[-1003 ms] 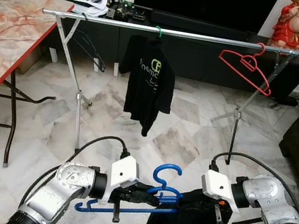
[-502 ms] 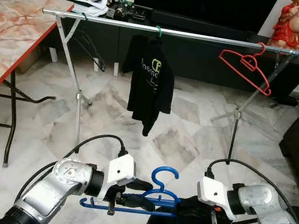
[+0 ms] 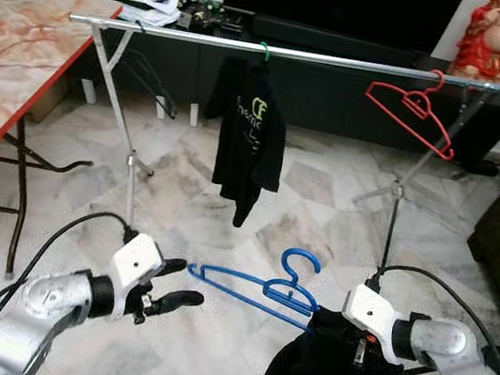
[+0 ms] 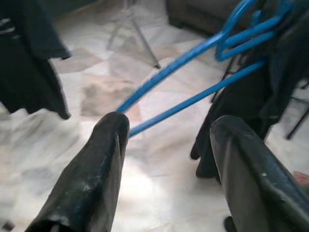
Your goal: Hang hanger
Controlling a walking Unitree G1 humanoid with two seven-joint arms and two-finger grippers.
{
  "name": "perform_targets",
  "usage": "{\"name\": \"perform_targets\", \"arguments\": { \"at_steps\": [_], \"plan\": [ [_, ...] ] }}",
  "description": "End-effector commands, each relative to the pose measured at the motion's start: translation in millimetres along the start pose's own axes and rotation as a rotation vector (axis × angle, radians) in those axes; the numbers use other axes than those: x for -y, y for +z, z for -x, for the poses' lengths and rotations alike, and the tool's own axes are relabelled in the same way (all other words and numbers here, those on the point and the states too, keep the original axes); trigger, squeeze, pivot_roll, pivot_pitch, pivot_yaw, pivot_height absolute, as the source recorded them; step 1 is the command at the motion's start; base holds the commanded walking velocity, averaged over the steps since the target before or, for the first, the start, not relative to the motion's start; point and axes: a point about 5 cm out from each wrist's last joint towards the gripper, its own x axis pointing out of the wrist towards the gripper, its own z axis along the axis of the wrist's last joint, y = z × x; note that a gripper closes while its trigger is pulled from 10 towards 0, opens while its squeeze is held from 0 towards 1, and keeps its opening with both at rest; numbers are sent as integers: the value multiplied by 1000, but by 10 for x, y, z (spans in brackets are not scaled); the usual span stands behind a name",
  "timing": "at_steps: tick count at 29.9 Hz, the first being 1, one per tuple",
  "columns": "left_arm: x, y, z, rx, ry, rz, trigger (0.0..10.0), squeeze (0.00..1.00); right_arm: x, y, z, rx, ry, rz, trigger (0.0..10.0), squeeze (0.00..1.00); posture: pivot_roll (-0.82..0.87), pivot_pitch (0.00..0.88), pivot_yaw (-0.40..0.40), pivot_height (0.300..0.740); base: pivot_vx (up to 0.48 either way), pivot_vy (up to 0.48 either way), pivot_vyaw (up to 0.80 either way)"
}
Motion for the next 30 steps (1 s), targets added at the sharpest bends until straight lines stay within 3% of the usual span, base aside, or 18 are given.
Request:
{"name": "perform_targets", "arguments": {
  "at_steps": [1,5,18,22,30],
  "plan": [
    [15,-76,-25,-28,35,-15,10000,0,91,103,44,60,-63,2,0,0,-32,80,-50,740,0,0,0],
    [150,-255,-172,-28,43,103,10000,0,179,359,-44,142,-144,14,0,0,-37,73,-44,740,0,0,0],
    [245,-511,-530,-100,217,159,10000,0,136,1023,-131,321,-113,93,0,0,-49,92,-62,740,0,0,0],
    [260,-545,-612,-131,260,116,10000,0,26,1219,-109,380,-70,119,0,0,-53,97,-67,740,0,0,0],
    [273,-626,-658,-203,300,31,10000,0,-120,1365,-81,398,-22,146,0,0,-58,103,-75,740,0,0,0]
  ]
}}
